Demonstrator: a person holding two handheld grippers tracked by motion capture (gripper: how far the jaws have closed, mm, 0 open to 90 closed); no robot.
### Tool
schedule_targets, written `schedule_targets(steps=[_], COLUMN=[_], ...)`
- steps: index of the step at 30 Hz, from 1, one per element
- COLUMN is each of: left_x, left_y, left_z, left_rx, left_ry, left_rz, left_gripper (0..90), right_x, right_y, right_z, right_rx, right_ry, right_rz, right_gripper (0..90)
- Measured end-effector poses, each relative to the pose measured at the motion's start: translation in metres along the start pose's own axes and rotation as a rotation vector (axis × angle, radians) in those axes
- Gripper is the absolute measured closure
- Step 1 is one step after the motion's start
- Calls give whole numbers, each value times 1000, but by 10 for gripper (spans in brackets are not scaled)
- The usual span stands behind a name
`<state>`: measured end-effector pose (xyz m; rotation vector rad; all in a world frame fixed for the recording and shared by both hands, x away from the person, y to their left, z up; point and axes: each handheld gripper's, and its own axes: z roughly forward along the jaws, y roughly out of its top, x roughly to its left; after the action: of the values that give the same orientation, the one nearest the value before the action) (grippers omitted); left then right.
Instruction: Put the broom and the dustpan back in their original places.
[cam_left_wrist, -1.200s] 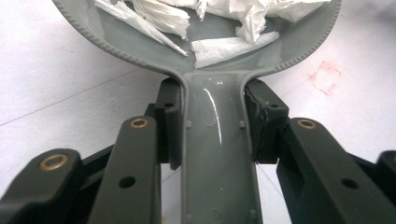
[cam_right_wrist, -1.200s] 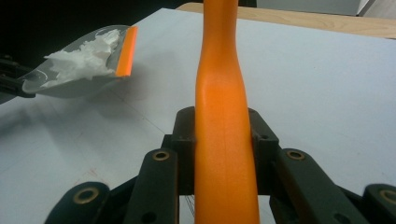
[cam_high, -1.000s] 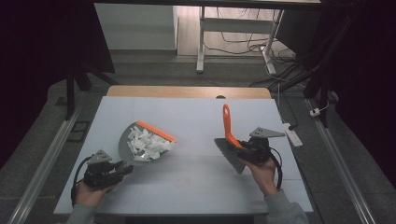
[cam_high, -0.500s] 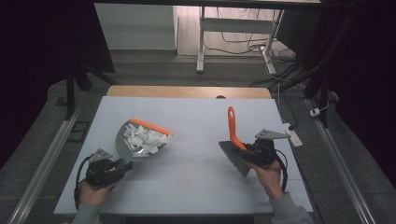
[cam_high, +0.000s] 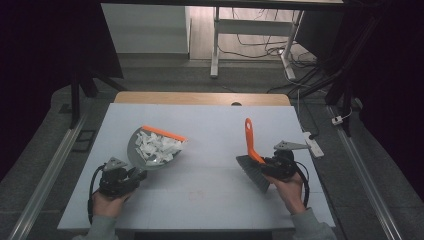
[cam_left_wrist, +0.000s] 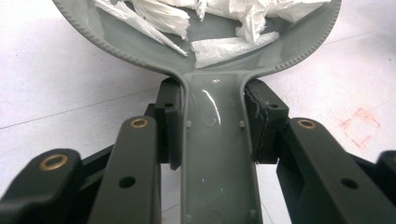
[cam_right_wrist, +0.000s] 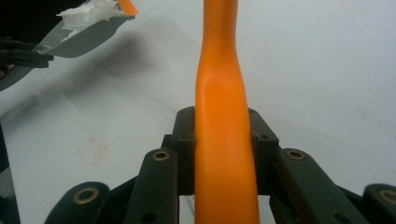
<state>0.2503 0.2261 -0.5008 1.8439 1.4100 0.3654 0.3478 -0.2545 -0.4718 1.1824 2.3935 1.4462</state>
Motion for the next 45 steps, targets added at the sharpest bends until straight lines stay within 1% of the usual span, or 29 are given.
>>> schedule_targets(steps=[4, 9, 13, 14, 17, 23, 29, 33, 36, 39, 45], left_x=[0, -1, -1, -1, -2, 2, 5, 8, 9, 8, 8], left_y=[1, 1, 2, 2, 3, 3, 2, 2, 2, 3, 4], left_z=[3, 7, 11, 13, 17, 21, 25, 29, 32, 35, 40], left_rx=[-2, 3, 15, 21, 29, 34, 39, 50, 57, 61, 71], left_ry=[7, 26, 41, 45, 70, 103, 142, 154, 163, 172, 192], left_rz=[-12, -29, -48, -48, -64, -96, -114, -130, -134, -137, -158], left_gripper=[620, 621, 621, 620, 620, 620, 620, 620, 620, 619, 618], right_x=[0, 1, 2, 2, 3, 5, 6, 3, -1, -4, -9], right_y=[0, 0, 1, 1, 0, -1, -3, -5, -9, -10, -10], right_z=[1, 1, 2, 2, 3, 5, 6, 9, 12, 14, 14], right_rx=[7, 9, 12, 13, 15, 36, 49, 74, 94, 105, 114], right_ry=[3, 5, 10, 11, 16, 16, 21, 11, 4, -2, -20], right_rz=[3, 4, 4, 3, 5, 6, 11, 30, 51, 50, 56], right_gripper=[704, 704, 704, 704, 704, 704, 704, 704, 704, 705, 705])
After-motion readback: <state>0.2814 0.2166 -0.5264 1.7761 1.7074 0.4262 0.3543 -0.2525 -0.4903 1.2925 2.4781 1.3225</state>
